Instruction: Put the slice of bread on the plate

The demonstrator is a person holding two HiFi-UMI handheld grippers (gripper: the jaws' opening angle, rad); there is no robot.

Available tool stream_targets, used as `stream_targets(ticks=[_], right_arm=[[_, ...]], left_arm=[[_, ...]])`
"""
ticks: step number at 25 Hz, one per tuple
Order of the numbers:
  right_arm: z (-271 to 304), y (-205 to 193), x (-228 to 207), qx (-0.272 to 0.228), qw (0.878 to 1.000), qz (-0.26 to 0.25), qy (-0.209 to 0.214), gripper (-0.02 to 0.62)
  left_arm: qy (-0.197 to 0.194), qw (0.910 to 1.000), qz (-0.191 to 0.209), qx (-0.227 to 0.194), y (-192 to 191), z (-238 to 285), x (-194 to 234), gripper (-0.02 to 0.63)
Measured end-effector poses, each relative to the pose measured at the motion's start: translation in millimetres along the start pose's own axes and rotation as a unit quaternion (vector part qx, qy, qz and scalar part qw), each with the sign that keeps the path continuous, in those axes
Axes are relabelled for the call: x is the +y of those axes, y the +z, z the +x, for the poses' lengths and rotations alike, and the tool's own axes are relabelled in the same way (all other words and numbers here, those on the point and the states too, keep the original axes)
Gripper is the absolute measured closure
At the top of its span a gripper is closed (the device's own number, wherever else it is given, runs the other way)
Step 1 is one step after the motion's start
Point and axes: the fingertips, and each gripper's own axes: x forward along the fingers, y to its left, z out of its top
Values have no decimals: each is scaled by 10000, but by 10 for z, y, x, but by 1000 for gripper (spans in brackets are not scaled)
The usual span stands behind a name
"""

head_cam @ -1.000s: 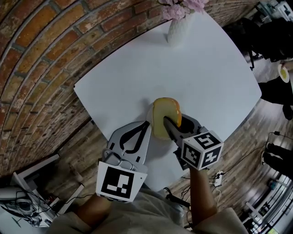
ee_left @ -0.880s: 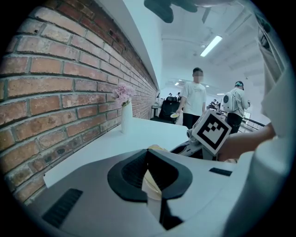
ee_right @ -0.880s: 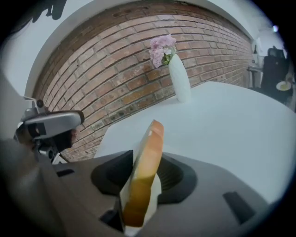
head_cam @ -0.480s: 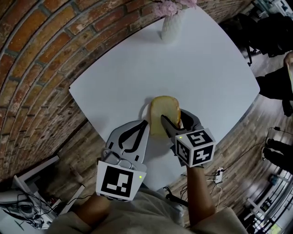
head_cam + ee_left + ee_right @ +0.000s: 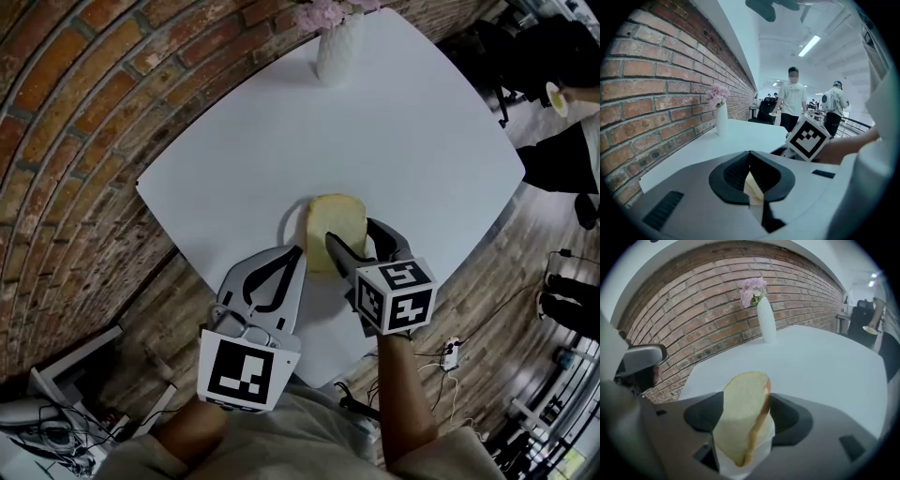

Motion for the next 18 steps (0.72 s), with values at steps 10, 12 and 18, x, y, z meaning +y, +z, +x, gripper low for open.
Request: stream_targets(ticks=[10, 12, 18], right_arm=[[-42, -21, -24, -3, 9994, -53, -332, 276], [-65, 8, -9, -70, 9992, -62, -395, 276], [-139, 121, 79, -306, 9988, -48, -371, 276]], left_arm=[[6, 10000, -31, -37, -36, -131, -10, 595], [12, 10000, -43, -46, -46, -158, 7, 595], [-110, 9996, -240, -121, -9, -180, -26, 595]])
